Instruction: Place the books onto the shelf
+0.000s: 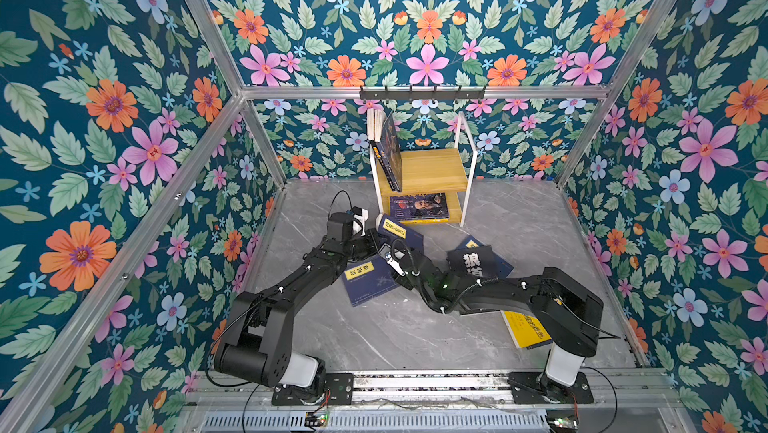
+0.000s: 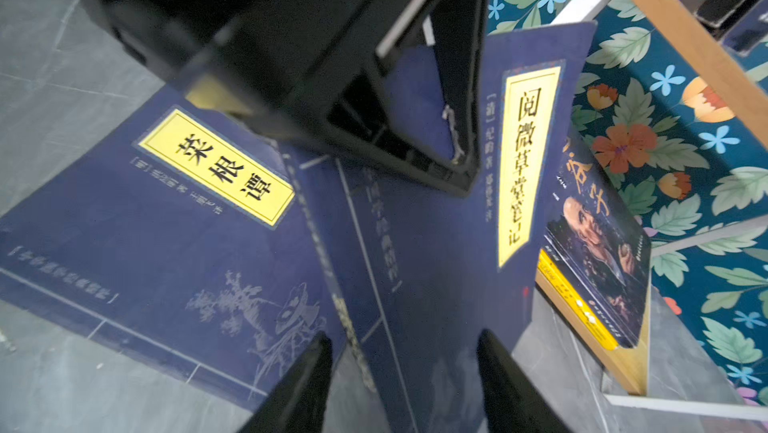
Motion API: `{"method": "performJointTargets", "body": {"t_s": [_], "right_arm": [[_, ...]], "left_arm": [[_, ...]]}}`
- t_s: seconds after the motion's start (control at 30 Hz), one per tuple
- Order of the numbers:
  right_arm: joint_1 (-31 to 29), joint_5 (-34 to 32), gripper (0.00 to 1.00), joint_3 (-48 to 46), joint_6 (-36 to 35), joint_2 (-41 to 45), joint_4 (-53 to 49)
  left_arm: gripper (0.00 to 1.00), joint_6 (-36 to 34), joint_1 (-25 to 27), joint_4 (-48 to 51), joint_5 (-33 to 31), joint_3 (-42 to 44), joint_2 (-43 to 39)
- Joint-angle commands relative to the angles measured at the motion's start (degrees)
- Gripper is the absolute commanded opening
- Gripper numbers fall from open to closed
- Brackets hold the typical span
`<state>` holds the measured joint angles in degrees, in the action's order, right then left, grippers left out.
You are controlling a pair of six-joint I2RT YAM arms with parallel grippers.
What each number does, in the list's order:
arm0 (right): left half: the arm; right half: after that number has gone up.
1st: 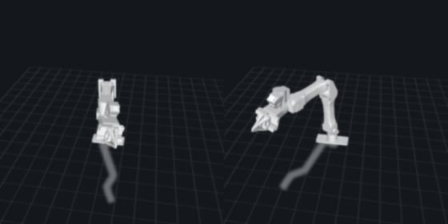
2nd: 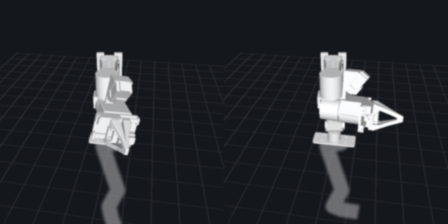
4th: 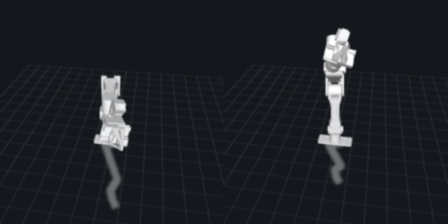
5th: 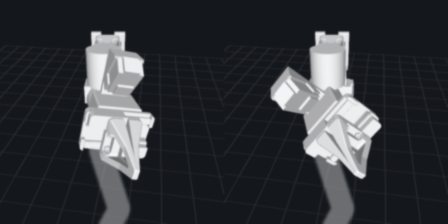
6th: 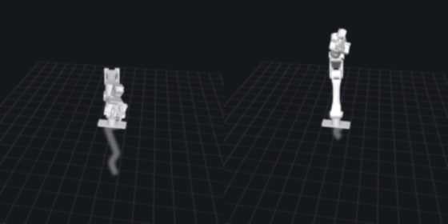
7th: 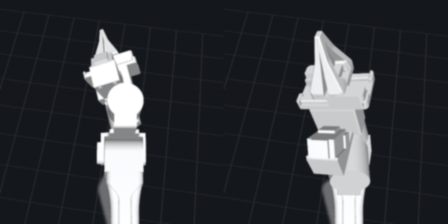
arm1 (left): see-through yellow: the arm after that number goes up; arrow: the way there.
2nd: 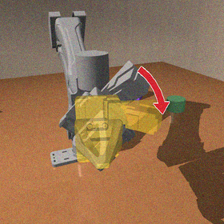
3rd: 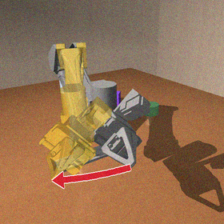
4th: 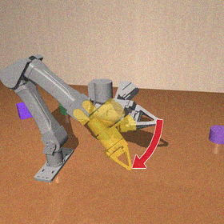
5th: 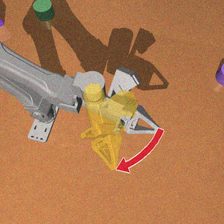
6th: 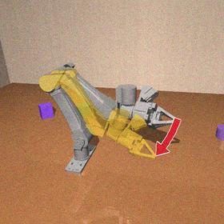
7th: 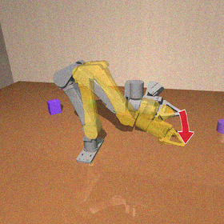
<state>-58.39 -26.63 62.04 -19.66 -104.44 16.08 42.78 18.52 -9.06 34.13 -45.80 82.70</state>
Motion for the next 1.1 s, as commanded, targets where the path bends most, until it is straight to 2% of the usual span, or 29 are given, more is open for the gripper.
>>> {"method": "performJointTargets", "body": {"t_s": [0.0, 0.03, 0.07, 0.1, 0.23, 0.37, 0.57, 0.67, 0.8, 1.07], "right_arm": [[-0.03, -4.43, 0.27, 0.93, -4.10, -1.15, 0.19], [-0.03, -5.26, 0.13, 0.62, -4.60, -0.95, 0.40], [-0.05, -5.72, 0.04, 0.02, -5.26, -0.64, 1.37], [-0.03, -6.34, 0.00, -0.97, -6.54, -0.42, 3.14], [-0.05, -8.17, 0.00, -3.25, -10.12, 1.02, 5.69], [0.59, -5.74, 0.00, -7.17, -11.75, 4.17, 7.68], [1.55, -3.04, 0.00, -10.32, -15.43, 8.28, 6.31], [2.96, -1.23, 0.00, -10.55, -16.62, 11.25, 2.88], [4.17, -0.95, 0.00, -10.17, -19.67, 14.51, -1.00], [8.02, -0.86, 0.00, -7.23, -29.33, 16.40, -5.89]], "left_arm": [[0.00, -0.71, 0.57, -0.89, 5.02, -0.92, -0.32], [0.00, -0.53, 0.61, -0.94, 5.15, -0.90, -0.33], [0.02, -0.47, 0.60, -1.20, 5.16, -0.72, -0.35], [0.06, -0.51, 0.58, -1.62, 5.01, -0.37, -0.50], [0.24, -2.11, 0.14, -0.27, 3.86, -0.98, -0.74], [0.44, -3.23, -1.47, -0.16, 3.24, -0.52, -1.89], [0.59, -5.63, -4.65, 0.95, 2.88, -0.85, -3.87], [0.69, -9.79, -6.56, 2.78, 3.77, -1.95, -4.74], [0.80, -17.67, -8.69, 10.77, 3.60, -5.30, -6.26], [0.92, -32.74, -11.38, 26.39, -0.83, -7.81, -12.12]]}}
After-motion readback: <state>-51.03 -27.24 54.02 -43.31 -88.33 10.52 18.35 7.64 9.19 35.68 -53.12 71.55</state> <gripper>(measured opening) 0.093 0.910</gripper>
